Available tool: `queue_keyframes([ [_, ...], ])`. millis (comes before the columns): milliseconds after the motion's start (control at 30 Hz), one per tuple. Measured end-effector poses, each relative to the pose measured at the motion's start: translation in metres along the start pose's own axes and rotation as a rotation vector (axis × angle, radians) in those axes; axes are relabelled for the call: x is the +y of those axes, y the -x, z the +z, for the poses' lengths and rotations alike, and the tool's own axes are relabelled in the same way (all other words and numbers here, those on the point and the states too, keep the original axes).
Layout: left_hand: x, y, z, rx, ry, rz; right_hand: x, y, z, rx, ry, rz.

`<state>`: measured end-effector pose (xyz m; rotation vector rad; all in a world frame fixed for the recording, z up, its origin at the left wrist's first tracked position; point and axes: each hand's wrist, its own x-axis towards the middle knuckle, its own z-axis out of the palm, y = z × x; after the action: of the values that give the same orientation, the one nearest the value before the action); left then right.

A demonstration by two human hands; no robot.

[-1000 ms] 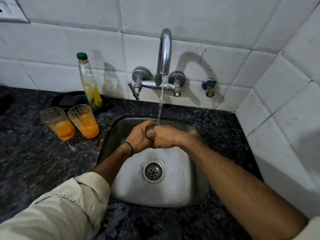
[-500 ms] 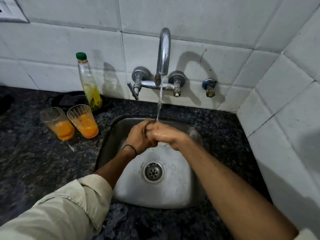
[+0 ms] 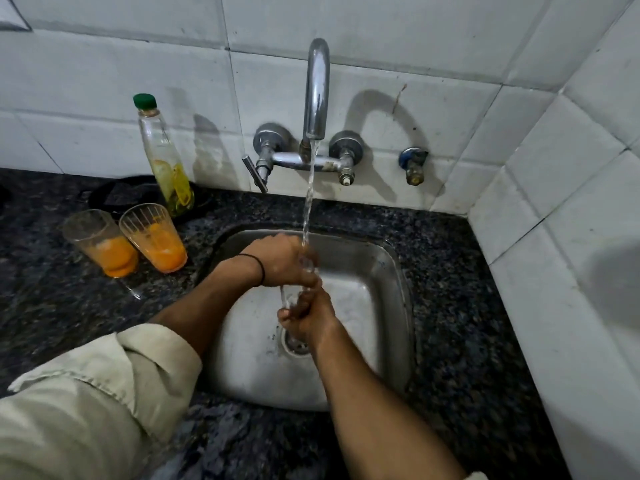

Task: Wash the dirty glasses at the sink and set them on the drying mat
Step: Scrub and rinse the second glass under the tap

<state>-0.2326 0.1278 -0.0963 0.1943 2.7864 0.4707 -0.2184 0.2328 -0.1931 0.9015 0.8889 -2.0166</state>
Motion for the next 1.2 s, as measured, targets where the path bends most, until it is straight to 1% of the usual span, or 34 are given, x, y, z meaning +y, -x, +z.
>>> queue_keyframes([
  [67,-0.009,0.000,0.005,0.033,0.268,-0.013,0.001,-0.004,-0.004,0.004,-0.110,0.010],
  [100,-0.012,0.002,0.010,0.070,0.356,-0.030,0.000,-0.004,-0.004,-0.001,-0.118,0.009],
  [167,-0.019,0.007,0.020,0.151,0.512,-0.082,-0.006,-0.001,-0.004,-0.025,-0.040,-0.013],
  [200,-0.023,0.010,0.025,0.164,0.610,-0.106,-0.012,0.002,-0.005,-0.039,0.032,-0.032],
  [267,-0.032,0.022,0.037,0.121,0.855,-0.158,-0.024,0.014,-0.006,-0.020,0.248,-0.101],
  [333,-0.042,0.034,0.048,0.035,1.087,-0.224,-0.034,0.024,-0.006,0.003,0.526,-0.208],
  [367,-0.046,0.038,0.054,-0.025,1.175,-0.251,-0.037,0.030,-0.003,0.006,0.713,-0.283],
  [433,-0.055,0.042,0.064,-0.188,1.288,-0.282,-0.036,0.040,0.007,0.018,1.189,-0.445],
  [500,-0.063,0.037,0.066,-0.306,1.225,-0.286,-0.031,0.050,0.018,0.018,1.630,-0.605],
  [533,-0.065,0.032,0.063,-0.302,1.163,-0.305,-0.028,0.054,0.024,0.020,1.786,-0.680],
  [567,-0.066,0.027,0.057,-0.245,1.105,-0.336,-0.026,0.059,0.028,0.028,1.900,-0.748],
  [633,-0.062,0.015,0.039,-0.021,1.080,-0.400,-0.029,0.067,0.034,0.068,2.042,-0.880],
  [700,-0.054,0.002,0.015,0.277,1.217,-0.432,-0.037,0.077,0.040,0.089,2.123,-0.970],
  [767,-0.048,-0.012,-0.010,0.513,1.289,-0.404,-0.046,0.087,0.046,0.093,2.174,-1.034],
  [800,-0.046,-0.019,-0.021,0.588,1.302,-0.380,-0.051,0.092,0.049,0.095,2.189,-1.070],
  [867,-0.043,-0.033,-0.037,0.659,1.264,-0.370,-0.060,0.102,0.056,0.106,2.202,-1.156],
  [933,-0.041,-0.044,-0.046,0.719,1.107,-0.406,-0.066,0.109,0.061,0.117,2.195,-1.204],
  [1000,-0.040,-0.050,-0.053,0.768,0.874,-0.447,-0.071,0.115,0.065,0.109,2.174,-1.238],
  [1100,-0.033,-0.050,-0.060,0.709,0.434,-0.490,-0.075,0.119,0.070,0.089,2.129,-1.288],
  [1133,-0.030,-0.050,-0.060,0.695,0.338,-0.489,-0.076,0.120,0.071,0.099,2.099,-1.293],
  [1200,-0.027,-0.046,-0.061,0.697,0.254,-0.499,-0.077,0.115,0.072,0.084,1.984,-1.265],
])
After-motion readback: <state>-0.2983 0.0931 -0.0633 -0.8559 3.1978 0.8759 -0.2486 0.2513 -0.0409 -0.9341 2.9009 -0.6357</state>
